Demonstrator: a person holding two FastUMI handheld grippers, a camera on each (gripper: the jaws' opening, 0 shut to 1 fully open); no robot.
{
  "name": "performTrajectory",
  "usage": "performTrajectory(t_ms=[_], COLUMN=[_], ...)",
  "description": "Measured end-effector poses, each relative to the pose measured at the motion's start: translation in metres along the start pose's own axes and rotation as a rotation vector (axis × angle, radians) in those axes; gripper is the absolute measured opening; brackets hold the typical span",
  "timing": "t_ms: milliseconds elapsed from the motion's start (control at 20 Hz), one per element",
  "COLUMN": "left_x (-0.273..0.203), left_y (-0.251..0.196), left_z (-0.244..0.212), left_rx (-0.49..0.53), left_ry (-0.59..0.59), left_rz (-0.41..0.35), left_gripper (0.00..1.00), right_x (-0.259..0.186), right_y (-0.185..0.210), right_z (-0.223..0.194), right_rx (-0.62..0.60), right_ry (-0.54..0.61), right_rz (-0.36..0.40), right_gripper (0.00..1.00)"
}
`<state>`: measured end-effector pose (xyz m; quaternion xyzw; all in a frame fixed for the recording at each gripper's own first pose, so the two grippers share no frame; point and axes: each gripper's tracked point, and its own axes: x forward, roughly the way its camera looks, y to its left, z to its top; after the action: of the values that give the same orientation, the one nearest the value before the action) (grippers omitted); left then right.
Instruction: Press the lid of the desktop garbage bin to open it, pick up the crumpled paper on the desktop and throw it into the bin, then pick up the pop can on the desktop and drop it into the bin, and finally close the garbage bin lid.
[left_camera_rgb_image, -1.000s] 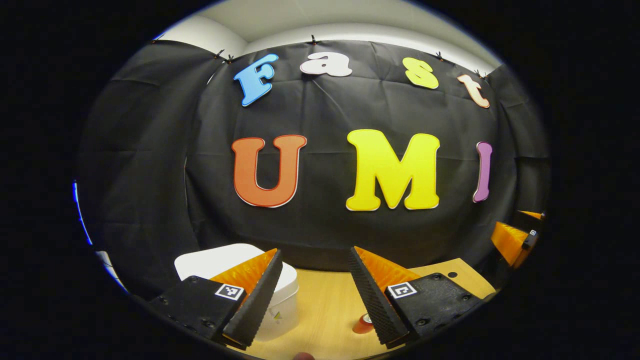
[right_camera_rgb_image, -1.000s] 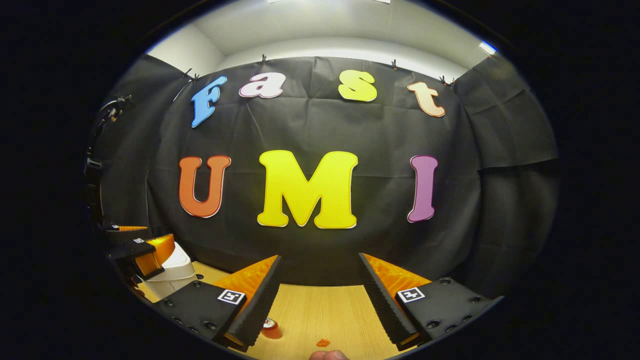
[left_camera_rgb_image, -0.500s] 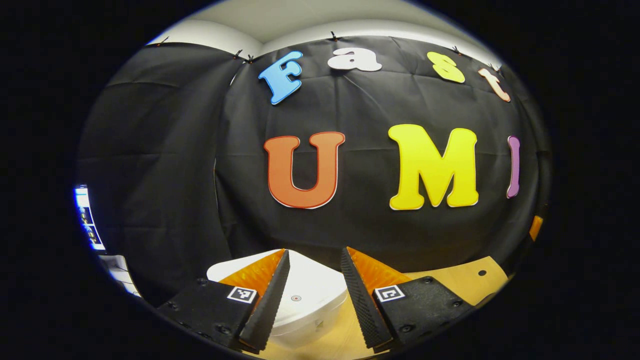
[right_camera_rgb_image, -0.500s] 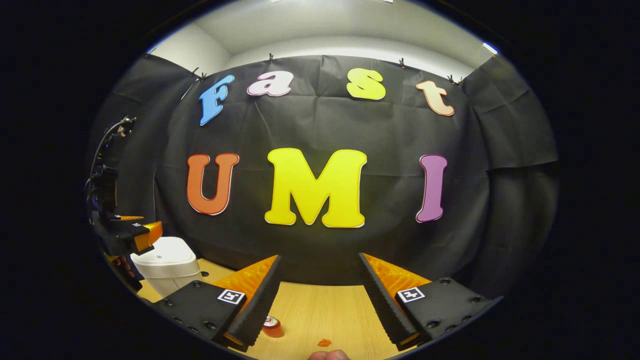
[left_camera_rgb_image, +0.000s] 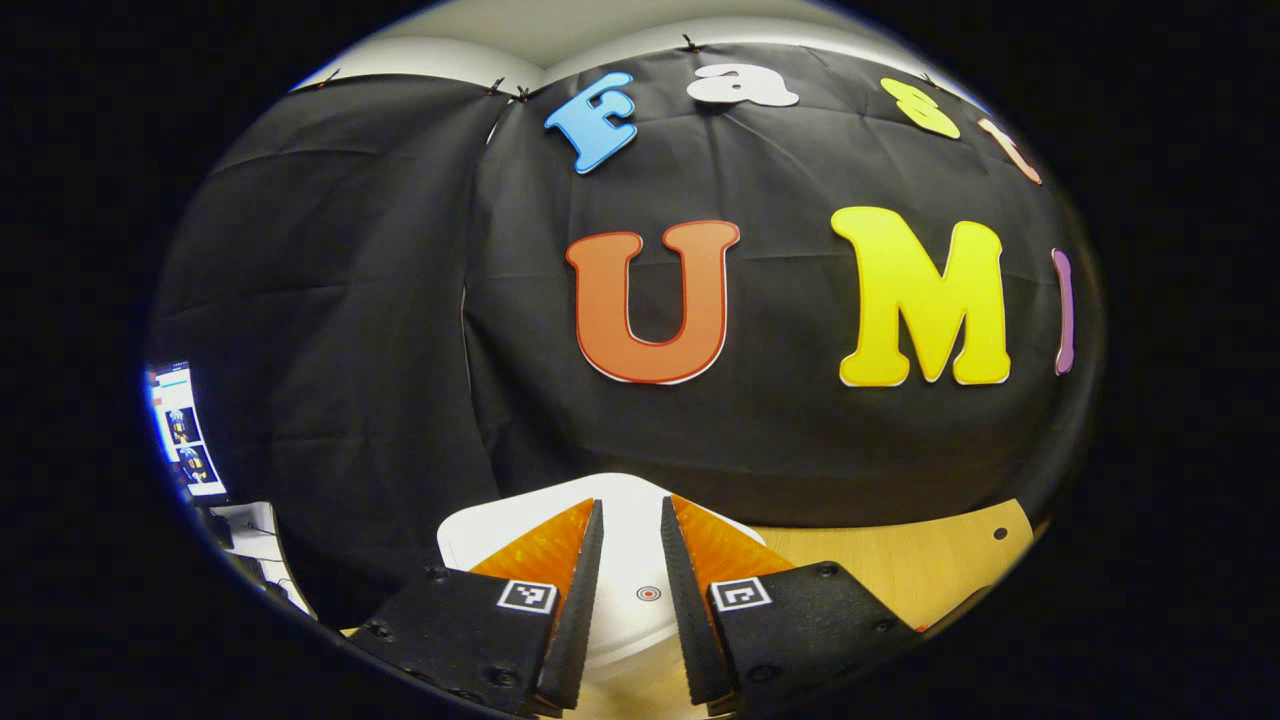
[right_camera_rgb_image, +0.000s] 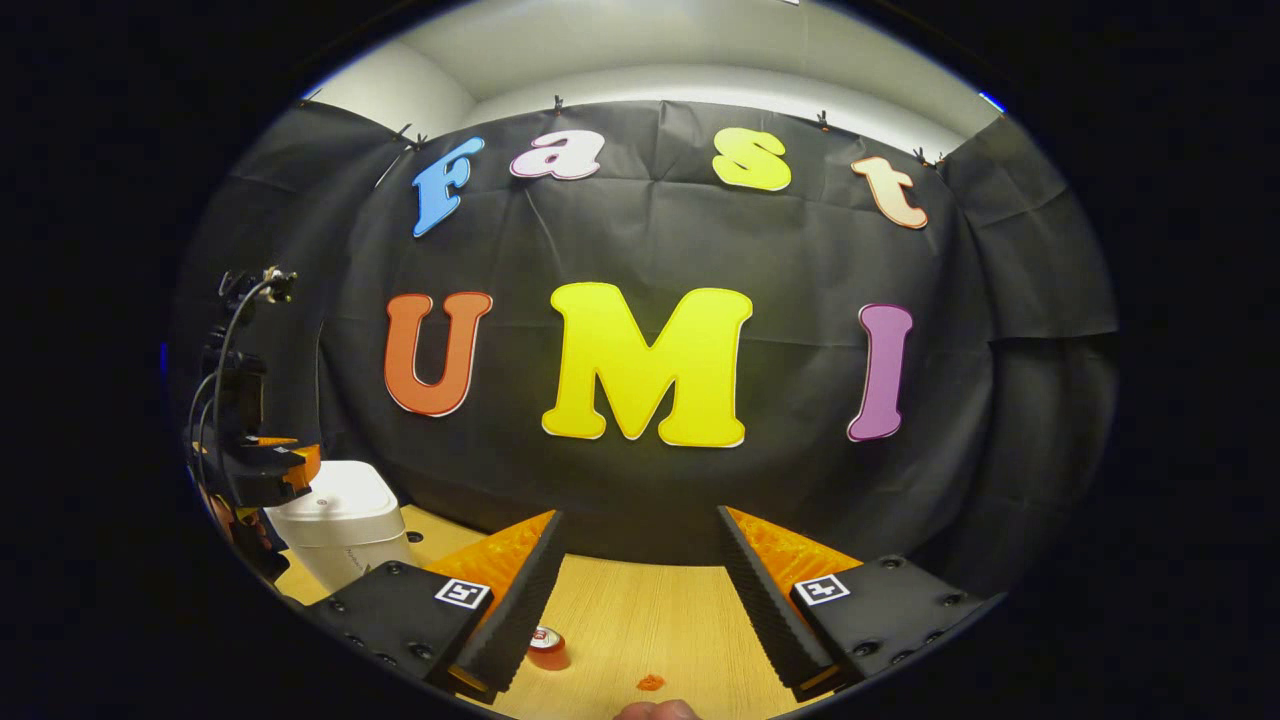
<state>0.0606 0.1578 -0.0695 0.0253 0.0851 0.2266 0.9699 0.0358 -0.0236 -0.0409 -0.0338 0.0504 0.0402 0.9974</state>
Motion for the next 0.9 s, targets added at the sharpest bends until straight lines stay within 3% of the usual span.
performTrajectory(t_ms=[350, 450, 550, 700, 900], left_x=[0.01, 0.011, 0.013, 0.013, 0.013], left_y=[0.003, 0.001, -0.001, 0.0, 0.001], left_z=[-0.029, -0.033, -0.041, -0.045, -0.052], left_rx=[-0.028, -0.034, -0.041, -0.067, -0.053], left_ry=[0.085, 0.095, 0.118, 0.112, 0.121], left_rz=[0.033, 0.028, 0.029, 0.045, 0.1], left_gripper=[0.23, 0.24, 0.17, 0.14, 0.12], right_x=[0.004, 0.005, 0.005, 0.007, 0.008], right_y=[-0.01, -0.013, -0.013, -0.013, -0.008], right_z=[-0.011, -0.014, -0.016, -0.021, -0.023], right_rx=[0.02, 0.02, 0.023, 0.029, 0.067], right_ry=[0.037, 0.041, 0.048, 0.057, 0.063], right_rz=[-0.021, -0.024, -0.023, -0.021, 0.006], right_gripper=[0.93, 0.93, 0.93, 0.93, 0.94])
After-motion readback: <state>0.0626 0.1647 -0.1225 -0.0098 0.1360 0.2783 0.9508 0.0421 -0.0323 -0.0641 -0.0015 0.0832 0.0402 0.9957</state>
